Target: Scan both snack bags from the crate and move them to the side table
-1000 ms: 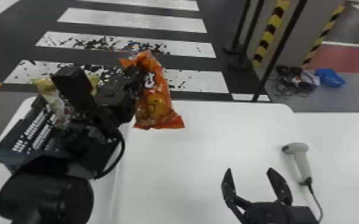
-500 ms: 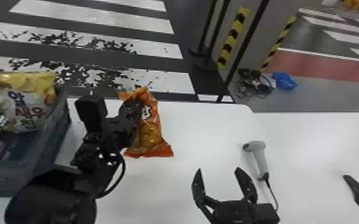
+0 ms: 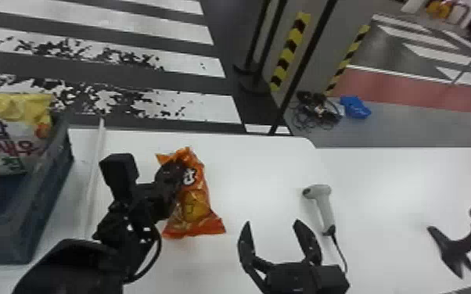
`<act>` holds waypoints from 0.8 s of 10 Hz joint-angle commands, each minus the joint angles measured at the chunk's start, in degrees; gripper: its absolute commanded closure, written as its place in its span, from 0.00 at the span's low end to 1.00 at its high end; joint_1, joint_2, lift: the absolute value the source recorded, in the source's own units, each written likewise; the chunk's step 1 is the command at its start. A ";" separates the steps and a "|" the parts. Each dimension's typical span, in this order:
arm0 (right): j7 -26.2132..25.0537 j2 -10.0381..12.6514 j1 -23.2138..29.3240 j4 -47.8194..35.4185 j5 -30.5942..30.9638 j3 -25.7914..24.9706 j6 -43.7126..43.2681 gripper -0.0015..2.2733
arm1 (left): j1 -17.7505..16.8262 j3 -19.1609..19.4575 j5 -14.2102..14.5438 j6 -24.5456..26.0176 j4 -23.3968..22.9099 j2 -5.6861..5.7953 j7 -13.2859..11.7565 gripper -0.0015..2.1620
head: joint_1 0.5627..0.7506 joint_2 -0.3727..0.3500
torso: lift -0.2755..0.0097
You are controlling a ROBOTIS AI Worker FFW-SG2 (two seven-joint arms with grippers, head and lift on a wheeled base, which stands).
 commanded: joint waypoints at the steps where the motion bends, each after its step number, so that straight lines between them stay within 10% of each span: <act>1: 0.00 0.00 -0.23 0.29 -0.09 0.02 0.00 0.02 | -0.48 -1.59 1.55 0.14 0.07 -0.15 0.37 0.84 | 0.70 0.03 | 0.62; 2: 0.00 0.00 -0.23 0.29 -0.09 0.11 -0.17 0.02 | -0.57 -2.12 2.07 0.14 0.07 -0.15 0.90 0.25 | 0.70 0.03 | 0.62; 3: 0.00 0.00 -0.23 0.29 -0.18 0.02 -0.17 0.02 | -0.57 -2.56 2.25 0.14 0.07 -0.15 1.51 0.00 | 0.70 0.03 | 0.62; 8: 0.00 0.00 -0.15 0.29 -0.35 0.02 -0.53 0.02 | -0.40 -2.47 2.16 1.54 -2.31 -0.15 1.86 0.01 | 0.70 0.03 | 0.62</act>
